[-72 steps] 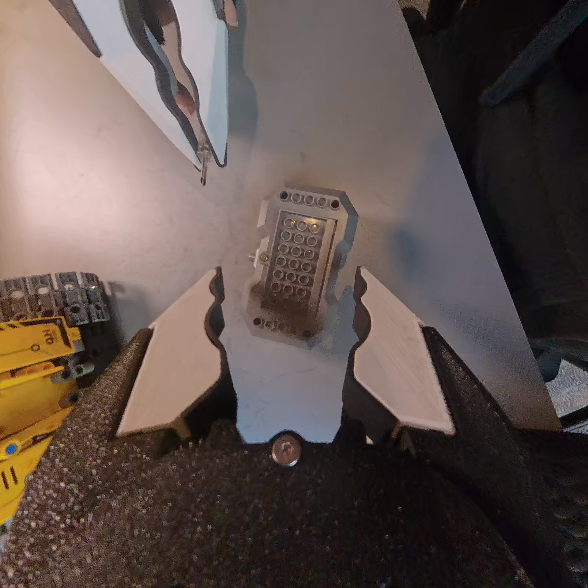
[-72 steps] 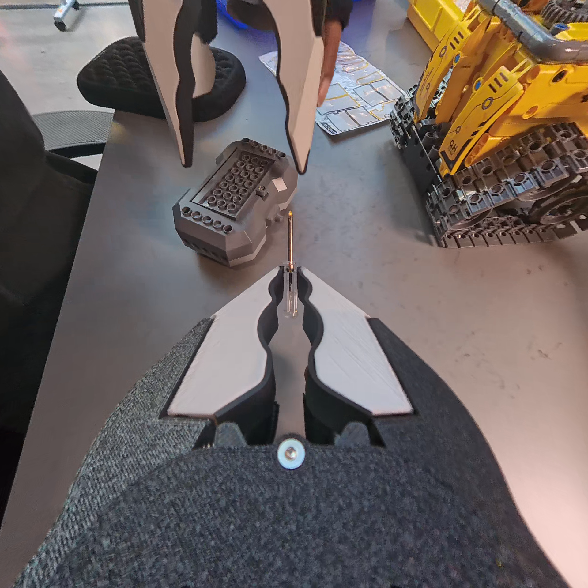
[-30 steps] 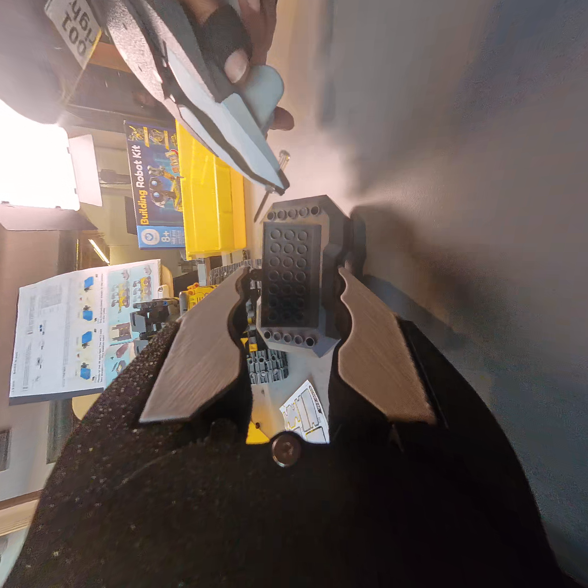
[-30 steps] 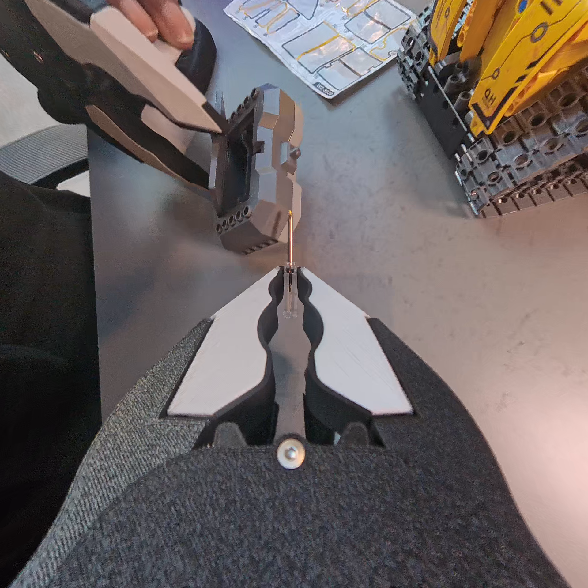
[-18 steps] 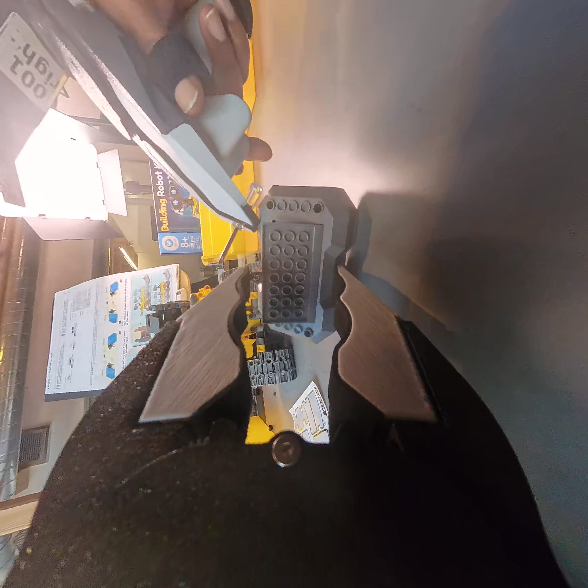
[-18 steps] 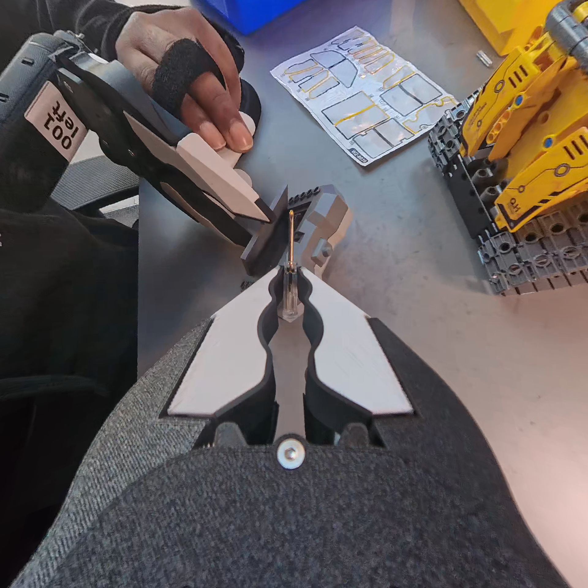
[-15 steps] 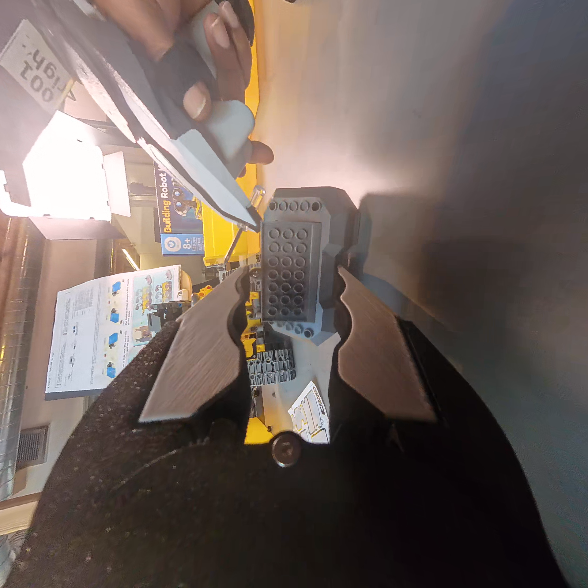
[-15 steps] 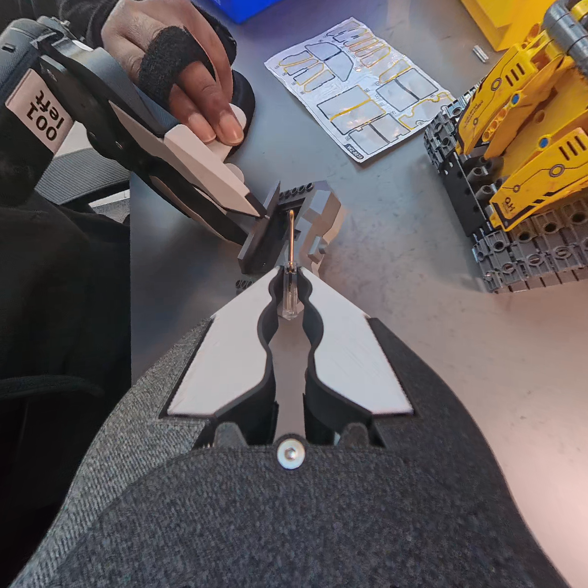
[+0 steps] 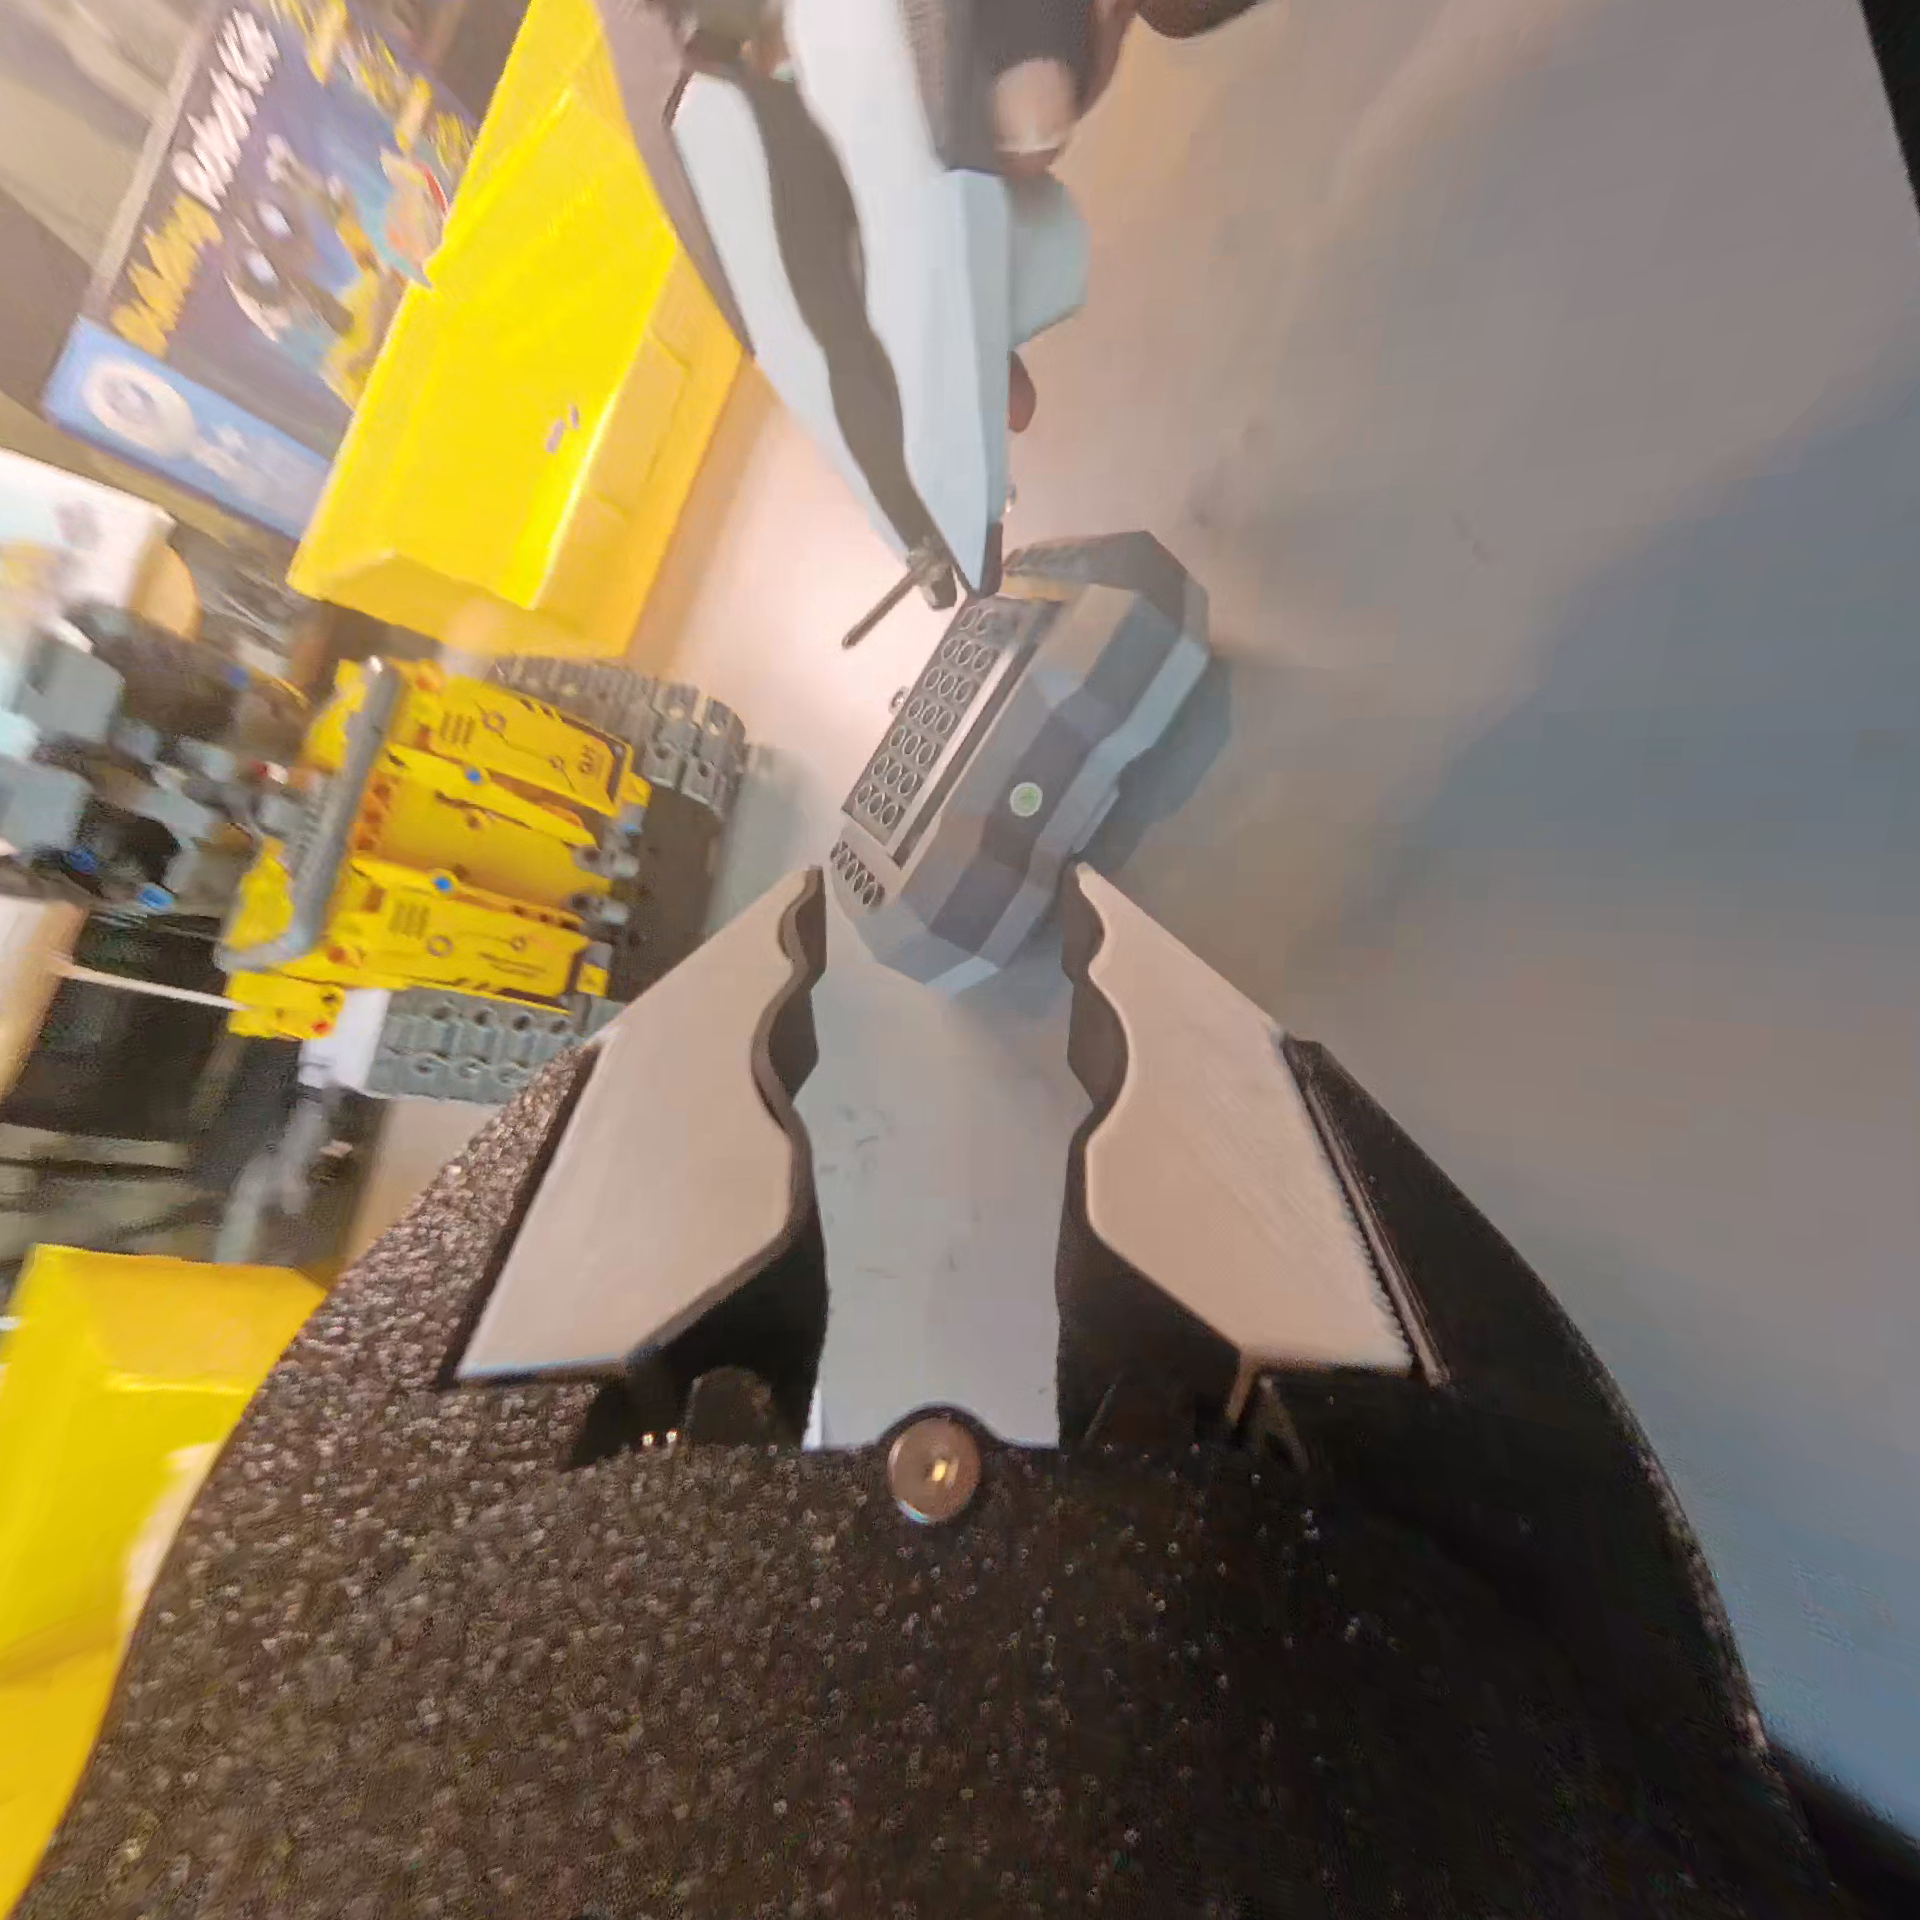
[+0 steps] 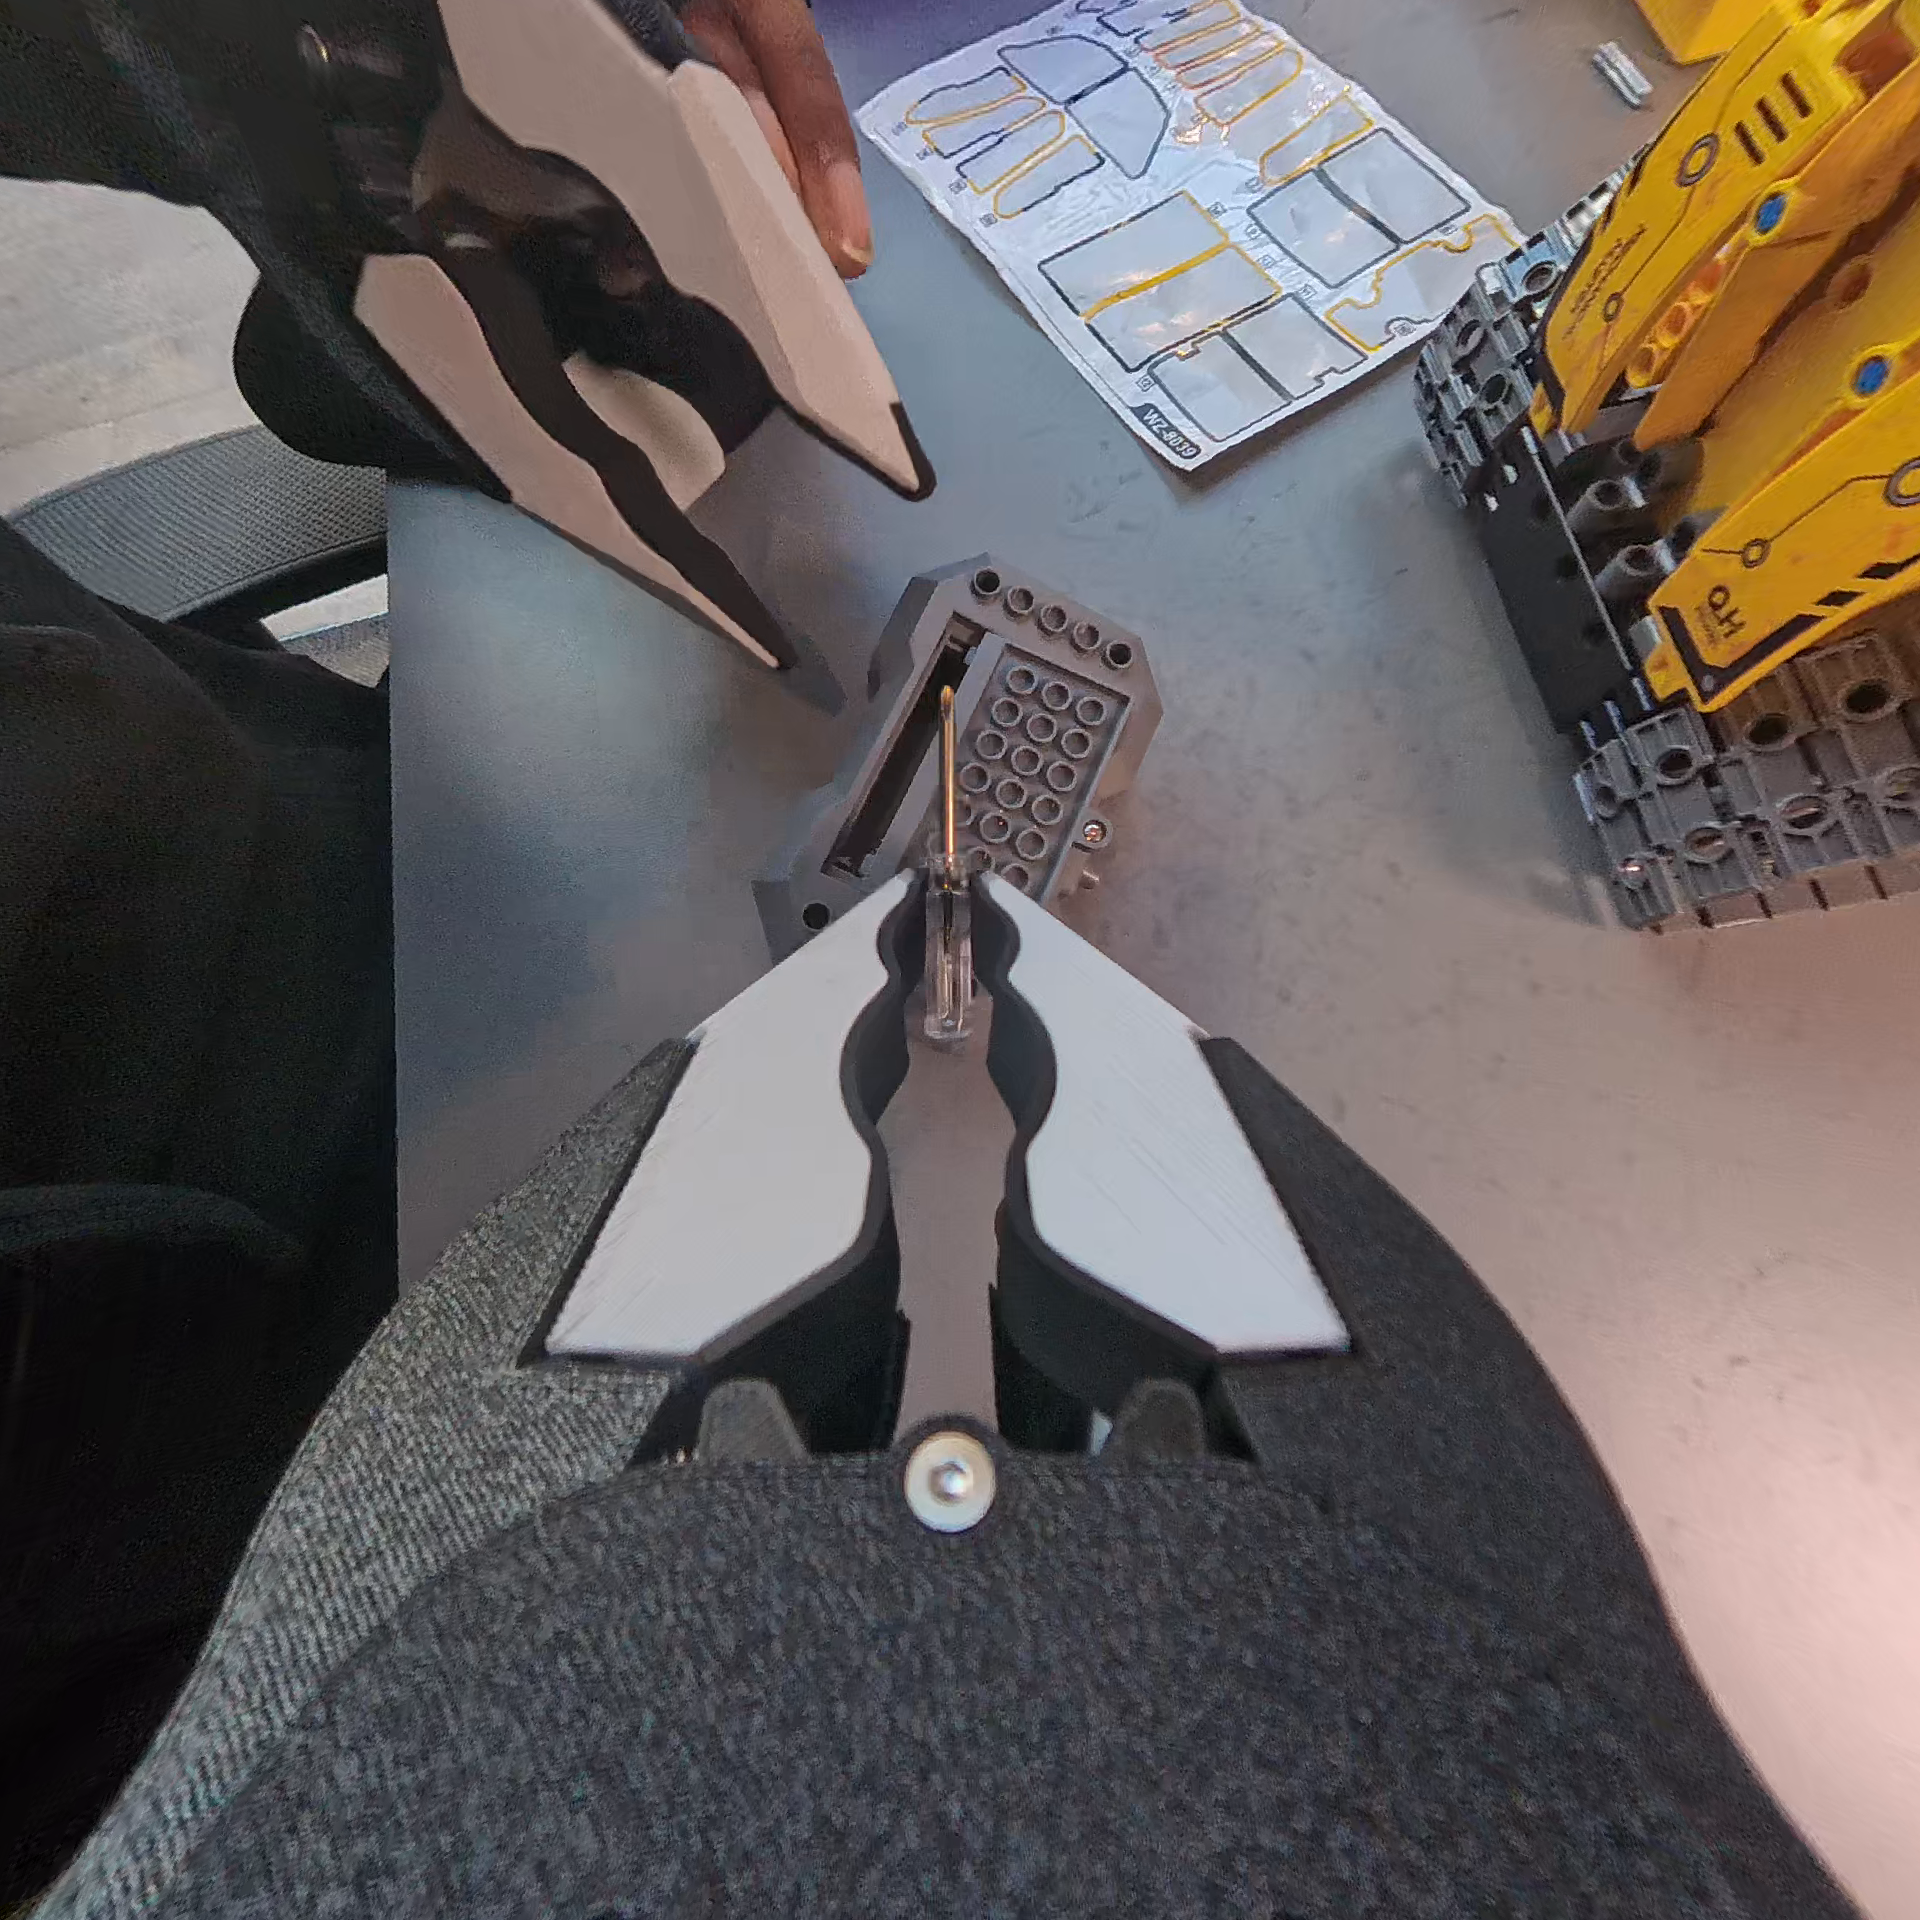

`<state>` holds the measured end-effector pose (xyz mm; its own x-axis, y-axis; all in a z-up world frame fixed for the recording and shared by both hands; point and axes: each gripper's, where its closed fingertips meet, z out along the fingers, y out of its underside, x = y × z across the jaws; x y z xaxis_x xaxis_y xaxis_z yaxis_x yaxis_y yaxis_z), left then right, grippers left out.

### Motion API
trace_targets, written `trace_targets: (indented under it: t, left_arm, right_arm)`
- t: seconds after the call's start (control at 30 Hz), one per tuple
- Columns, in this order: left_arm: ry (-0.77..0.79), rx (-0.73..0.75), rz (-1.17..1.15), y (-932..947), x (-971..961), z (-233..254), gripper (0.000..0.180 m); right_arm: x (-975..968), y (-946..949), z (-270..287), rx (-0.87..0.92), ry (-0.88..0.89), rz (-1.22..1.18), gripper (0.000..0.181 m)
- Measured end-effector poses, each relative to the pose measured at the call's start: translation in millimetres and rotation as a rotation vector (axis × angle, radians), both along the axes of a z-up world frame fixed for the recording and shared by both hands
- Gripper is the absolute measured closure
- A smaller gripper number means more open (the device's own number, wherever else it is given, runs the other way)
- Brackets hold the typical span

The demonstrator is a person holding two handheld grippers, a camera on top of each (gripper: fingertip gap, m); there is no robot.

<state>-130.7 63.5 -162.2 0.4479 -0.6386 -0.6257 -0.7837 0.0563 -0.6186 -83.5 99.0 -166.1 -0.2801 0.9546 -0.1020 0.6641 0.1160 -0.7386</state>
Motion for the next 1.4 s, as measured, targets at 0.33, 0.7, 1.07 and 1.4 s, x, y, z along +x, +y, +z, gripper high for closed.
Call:
trace_targets:
  t: [0.33,0.7,1.07,1.4]
  left_arm:
    - [-0.332,-0.473,-0.106,12,6,9,0.12]
    - [-0.124,-1.091,-0.306,39,24,-13,0.126]
    - [-0.061,-0.856,-0.277,55,29,-11,0.139]
    - [-0.293,-0.691,-0.121,85,27,23,0.139]
  right_arm:
    - [14,36,-4,0.006,0.023,-0.097,0.173]
    - [24,56,-15,-0.052,0.086,-0.097,0.173]
    - [36,74,-10,-0.046,0.121,-0.137,0.173]
    - [38,91,-3,-0.058,0.155,-0.222,0.173]
